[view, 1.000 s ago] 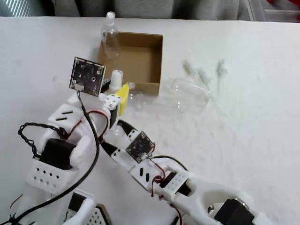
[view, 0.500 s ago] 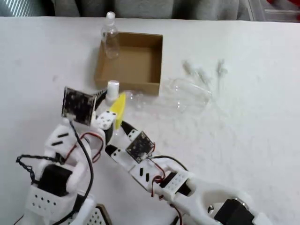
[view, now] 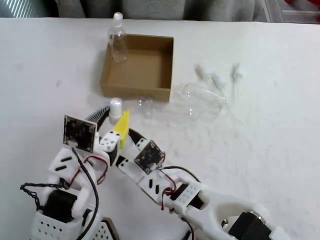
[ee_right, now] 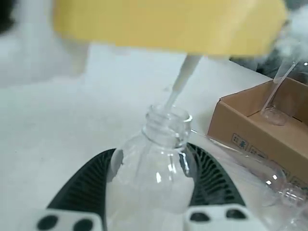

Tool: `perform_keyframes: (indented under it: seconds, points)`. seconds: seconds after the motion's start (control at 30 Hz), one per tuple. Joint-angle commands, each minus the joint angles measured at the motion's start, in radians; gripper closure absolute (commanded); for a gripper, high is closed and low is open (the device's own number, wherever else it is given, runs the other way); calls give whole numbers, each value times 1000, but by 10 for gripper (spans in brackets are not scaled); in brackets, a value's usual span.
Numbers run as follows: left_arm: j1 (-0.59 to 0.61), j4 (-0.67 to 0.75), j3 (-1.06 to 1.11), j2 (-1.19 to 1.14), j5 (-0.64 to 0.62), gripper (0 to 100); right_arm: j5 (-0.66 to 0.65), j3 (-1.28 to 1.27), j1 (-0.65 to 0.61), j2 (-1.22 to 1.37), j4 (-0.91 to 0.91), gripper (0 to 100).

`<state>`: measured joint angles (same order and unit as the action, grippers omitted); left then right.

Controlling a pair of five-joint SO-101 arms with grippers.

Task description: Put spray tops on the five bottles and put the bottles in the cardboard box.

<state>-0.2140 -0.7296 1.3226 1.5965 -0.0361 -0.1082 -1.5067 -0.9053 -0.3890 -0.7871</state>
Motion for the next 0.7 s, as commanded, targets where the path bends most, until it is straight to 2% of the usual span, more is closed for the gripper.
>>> perform_keyframes:
  seconds: [0.0, 0.23, 0.67]
  points:
    - [16, 8, 26, 74, 9, 849, -12, 6, 4, -30, 2, 981]
    - [18, 8, 149, 234, 9, 849, -12, 6, 5, -30, 2, 982]
    - [13, 9, 213, 236, 9, 849, -12, 11, 36, -31, -5, 982]
